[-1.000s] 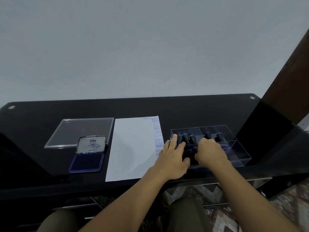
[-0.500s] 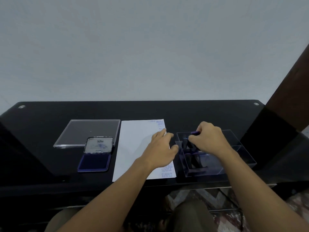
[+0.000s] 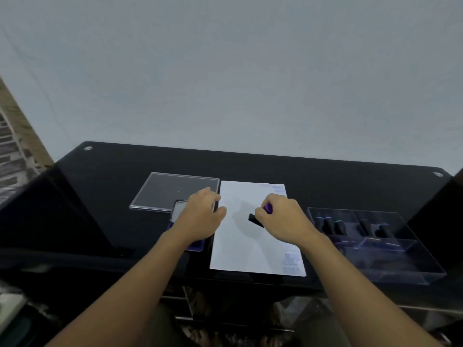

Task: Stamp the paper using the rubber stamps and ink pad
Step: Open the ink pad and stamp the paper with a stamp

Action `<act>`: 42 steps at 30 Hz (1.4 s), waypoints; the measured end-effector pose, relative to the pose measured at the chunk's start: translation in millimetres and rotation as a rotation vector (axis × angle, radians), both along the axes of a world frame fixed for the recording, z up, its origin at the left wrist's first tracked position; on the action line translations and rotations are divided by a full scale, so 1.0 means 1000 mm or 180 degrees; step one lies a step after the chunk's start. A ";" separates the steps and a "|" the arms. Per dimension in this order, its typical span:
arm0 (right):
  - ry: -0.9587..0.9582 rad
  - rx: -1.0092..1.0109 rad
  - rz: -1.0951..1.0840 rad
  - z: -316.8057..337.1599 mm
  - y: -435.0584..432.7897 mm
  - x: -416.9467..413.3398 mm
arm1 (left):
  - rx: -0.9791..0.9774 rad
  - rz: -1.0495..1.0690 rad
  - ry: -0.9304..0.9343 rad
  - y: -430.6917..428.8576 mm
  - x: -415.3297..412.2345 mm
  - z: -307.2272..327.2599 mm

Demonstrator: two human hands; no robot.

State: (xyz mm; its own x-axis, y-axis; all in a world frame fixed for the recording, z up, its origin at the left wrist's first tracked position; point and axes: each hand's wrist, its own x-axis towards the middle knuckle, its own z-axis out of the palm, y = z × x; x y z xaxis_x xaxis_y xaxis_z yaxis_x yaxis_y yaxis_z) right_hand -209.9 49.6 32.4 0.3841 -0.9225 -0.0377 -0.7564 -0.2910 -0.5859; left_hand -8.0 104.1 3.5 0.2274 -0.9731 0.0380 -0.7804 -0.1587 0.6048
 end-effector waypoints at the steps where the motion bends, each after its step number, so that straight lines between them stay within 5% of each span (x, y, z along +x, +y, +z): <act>1: 0.0004 -0.0009 0.0066 -0.003 0.000 0.009 | 0.0013 0.0073 0.0005 0.004 0.011 -0.001; 10: 0.0005 0.0061 0.0660 -0.022 0.007 0.083 | -0.0119 0.0771 0.0147 0.040 0.093 -0.033; 25: 0.0650 -0.0390 0.1615 -0.049 0.034 0.165 | 0.0086 0.0896 -0.0605 0.066 0.124 -0.091; 42: 0.0704 -0.0789 0.1647 -0.061 0.035 0.177 | 0.0191 0.0951 -0.1094 0.071 0.121 -0.105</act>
